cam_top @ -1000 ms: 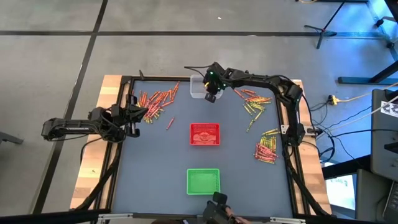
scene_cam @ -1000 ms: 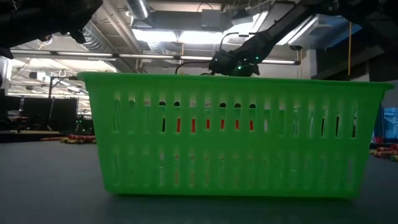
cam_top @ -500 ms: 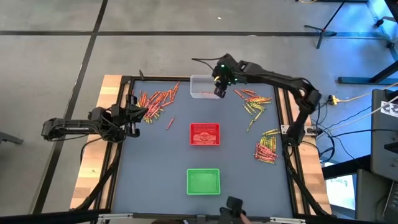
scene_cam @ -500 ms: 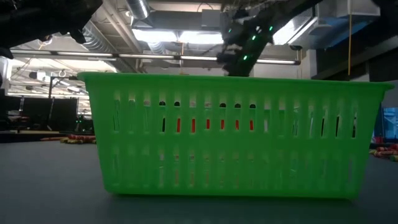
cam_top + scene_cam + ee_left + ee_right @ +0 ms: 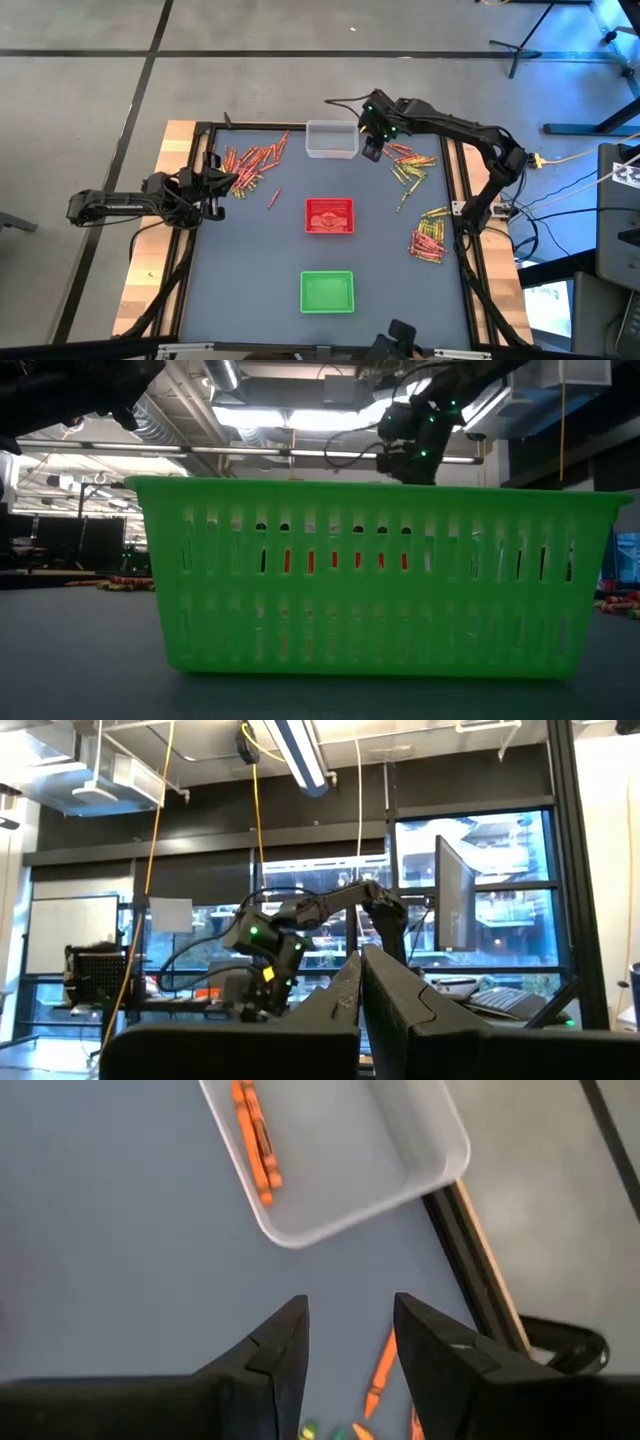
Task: Sort crayons
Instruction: Put the orange crayon into the transparent bin
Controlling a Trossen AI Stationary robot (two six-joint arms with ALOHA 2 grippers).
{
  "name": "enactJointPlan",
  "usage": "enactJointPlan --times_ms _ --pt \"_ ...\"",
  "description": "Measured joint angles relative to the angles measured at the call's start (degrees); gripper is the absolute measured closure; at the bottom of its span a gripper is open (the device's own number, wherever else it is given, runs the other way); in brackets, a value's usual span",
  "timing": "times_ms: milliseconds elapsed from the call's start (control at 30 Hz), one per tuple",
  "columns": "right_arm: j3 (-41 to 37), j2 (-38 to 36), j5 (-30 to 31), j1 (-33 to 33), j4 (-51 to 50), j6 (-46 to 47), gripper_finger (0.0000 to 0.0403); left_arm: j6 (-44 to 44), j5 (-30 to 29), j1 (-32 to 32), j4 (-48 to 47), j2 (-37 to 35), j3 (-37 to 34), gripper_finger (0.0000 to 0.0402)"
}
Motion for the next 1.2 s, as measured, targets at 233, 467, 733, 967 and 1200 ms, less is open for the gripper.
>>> enactJointPlan --times_ms 233,467,733,967,1200 --pt "-3.40 0.01 2.36 -1.40 -0.26 0.55 0.0258 -1.32 -0.01 0.00 -4.78 0.00 0.00 0.0401" --pt "-6.80 0.35 2.89 -2.67 3.40 2.85 0.0258 -1.19 0.00 0.00 -4.77 0.00 0.00 0.0401" --pt "-10.35 4.67 3.03 -4.63 11.06 4.86 0.0258 -0.80 -0.09 0.00 -4.65 0.46 0.00 0.0401" --pt "-10.46 9.83 5.53 -6.82 12.72 4.51 0.0258 -0.78 -0.07 0.00 -4.37 0.46 0.00 0.0401" --pt "-10.46 11.93 5.31 -9.42 13.09 4.51 0.0258 -0.78 -0.09 0.00 -4.14 0.46 0.00 0.0401"
